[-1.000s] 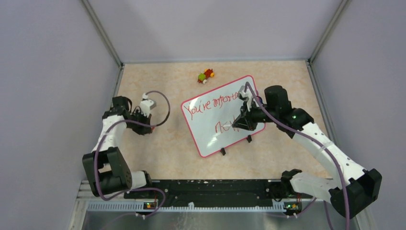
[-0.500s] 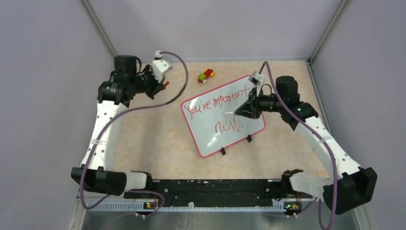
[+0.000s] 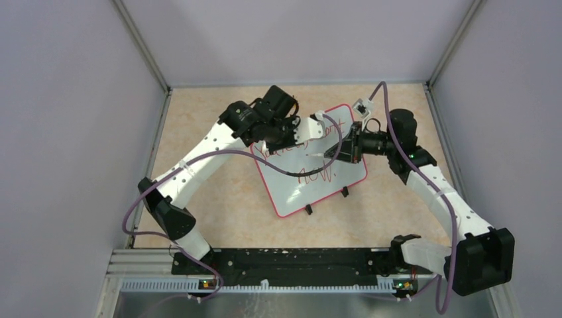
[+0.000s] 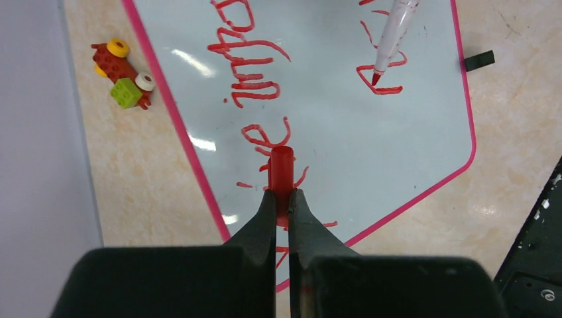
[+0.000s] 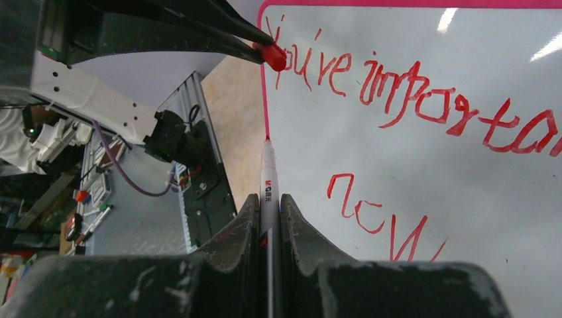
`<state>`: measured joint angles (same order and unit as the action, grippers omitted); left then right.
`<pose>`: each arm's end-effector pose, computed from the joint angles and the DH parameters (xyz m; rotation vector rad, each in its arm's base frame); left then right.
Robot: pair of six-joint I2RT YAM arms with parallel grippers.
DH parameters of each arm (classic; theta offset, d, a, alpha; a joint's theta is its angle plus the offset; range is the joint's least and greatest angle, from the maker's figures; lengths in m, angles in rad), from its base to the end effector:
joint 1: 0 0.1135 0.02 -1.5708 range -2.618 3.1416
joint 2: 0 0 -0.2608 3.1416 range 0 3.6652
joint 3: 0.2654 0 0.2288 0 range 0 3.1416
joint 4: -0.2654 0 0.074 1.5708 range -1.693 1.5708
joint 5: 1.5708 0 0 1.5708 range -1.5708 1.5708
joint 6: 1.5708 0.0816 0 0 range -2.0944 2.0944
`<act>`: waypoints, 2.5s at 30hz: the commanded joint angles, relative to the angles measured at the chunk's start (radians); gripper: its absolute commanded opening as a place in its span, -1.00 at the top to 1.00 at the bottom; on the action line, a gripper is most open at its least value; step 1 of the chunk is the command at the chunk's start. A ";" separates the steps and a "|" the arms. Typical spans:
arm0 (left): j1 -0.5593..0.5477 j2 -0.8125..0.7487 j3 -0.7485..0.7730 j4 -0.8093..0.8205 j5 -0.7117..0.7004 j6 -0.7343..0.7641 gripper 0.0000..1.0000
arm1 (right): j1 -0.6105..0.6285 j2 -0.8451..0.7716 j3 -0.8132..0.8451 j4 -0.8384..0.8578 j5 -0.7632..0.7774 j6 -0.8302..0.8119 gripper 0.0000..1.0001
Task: Write a sentence on the whiteboard
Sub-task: Insert the whiteboard marker without the cap into the pen cap.
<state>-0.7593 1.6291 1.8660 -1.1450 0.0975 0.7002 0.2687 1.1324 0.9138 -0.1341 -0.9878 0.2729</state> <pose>0.2348 -0.2338 0.3617 1.6832 1.8194 -0.1461 0.2224 0.1319 0.3193 -0.6882 1.8444 1.2999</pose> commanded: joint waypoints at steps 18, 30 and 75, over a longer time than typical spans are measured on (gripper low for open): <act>-0.060 -0.193 -0.169 0.100 0.033 0.010 1.00 | 0.001 0.022 -0.084 0.492 -0.127 0.429 1.00; -0.076 -0.191 -0.160 0.076 0.115 0.018 1.00 | 0.060 0.037 -0.067 0.429 -0.094 0.374 1.00; -0.121 -0.139 -0.117 0.046 0.155 0.024 1.00 | 0.122 0.071 -0.059 0.437 -0.070 0.347 1.00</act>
<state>-0.8734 1.4845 1.6966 -1.1221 0.2272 0.7349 0.3752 1.1946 0.8013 0.2676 -1.0794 0.6441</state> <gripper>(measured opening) 0.024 0.092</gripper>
